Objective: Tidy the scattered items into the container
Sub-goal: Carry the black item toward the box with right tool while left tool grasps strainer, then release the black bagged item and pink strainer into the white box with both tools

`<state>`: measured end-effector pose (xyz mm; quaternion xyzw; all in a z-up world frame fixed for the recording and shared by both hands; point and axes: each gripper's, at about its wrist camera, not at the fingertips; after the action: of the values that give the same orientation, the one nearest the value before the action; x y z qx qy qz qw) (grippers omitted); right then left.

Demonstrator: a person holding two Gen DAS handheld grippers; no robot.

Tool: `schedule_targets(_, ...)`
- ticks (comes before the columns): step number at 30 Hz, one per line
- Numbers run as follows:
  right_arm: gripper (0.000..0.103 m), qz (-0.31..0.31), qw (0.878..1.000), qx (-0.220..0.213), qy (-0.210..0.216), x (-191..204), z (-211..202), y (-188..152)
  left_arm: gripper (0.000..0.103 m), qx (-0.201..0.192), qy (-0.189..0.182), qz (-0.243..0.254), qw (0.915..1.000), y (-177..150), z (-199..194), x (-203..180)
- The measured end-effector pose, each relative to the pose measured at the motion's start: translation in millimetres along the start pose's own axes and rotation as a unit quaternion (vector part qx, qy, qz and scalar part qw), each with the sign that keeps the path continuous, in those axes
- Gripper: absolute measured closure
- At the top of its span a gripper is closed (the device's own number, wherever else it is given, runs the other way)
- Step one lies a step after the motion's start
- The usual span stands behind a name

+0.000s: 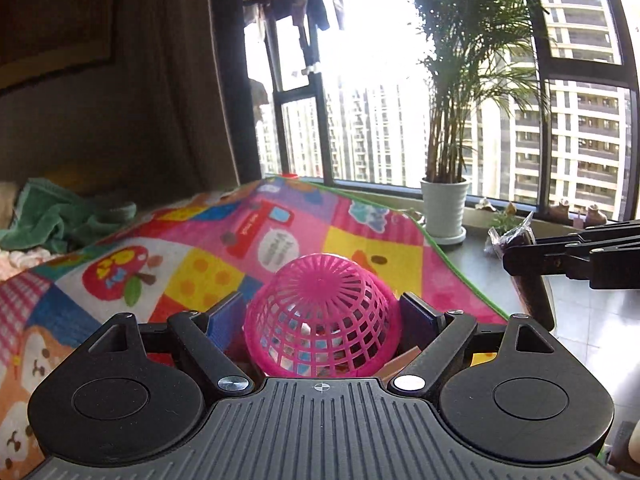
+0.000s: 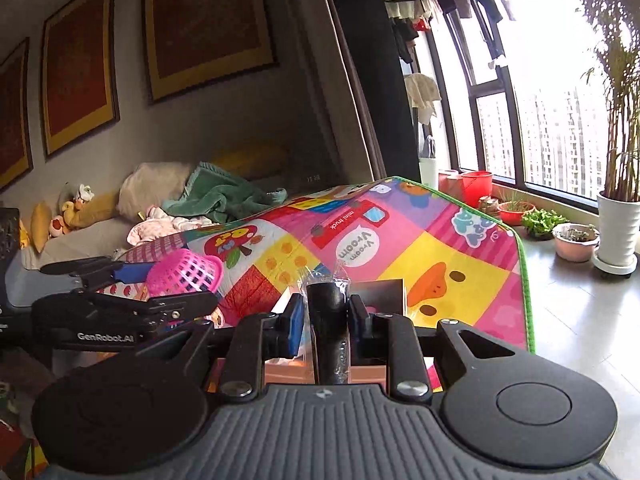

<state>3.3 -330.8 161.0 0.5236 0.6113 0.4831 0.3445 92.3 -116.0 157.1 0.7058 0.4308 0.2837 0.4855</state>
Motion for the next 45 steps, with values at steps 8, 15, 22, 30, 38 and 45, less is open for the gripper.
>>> schedule_targets(8,0.08,0.036,0.999,0.03,-0.001,-36,106,25,0.015,0.044,-0.029,-0.037,0.9979,4,119,29)
schedule_targets(15,0.08,0.065,0.993,0.095,0.002,-52,197,16,0.006,0.079,-0.044,-0.093,0.9915,-21,164,78)
schedule_targets(22,0.079,0.027,0.988,0.148,-0.031,-41,256,-4,0.001,0.058,-0.023,-0.081,0.9948,-54,103,94)
schedule_targets(30,0.032,-0.055,0.99,0.131,0.003,8,235,-5,0.0,0.066,0.035,-0.172,0.9823,-106,65,135)
schedule_targets(38,0.067,-0.056,0.974,0.205,-0.082,4,270,-15,0.0,0.028,0.03,-0.257,0.9655,-118,53,155)
schedule_targets(45,0.066,-0.077,0.97,0.228,-0.031,32,245,-19,0.0,0.007,0.116,-0.265,0.9573,-130,47,174)
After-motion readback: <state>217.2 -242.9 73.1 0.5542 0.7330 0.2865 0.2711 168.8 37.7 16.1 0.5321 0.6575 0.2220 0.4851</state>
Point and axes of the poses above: each gripper's, at about its wrist camera, not at the fingertips, and z roughly the way its jaws point, x to its left, y to its top, and after that the axes turned 7 degrees about -z, right-handed
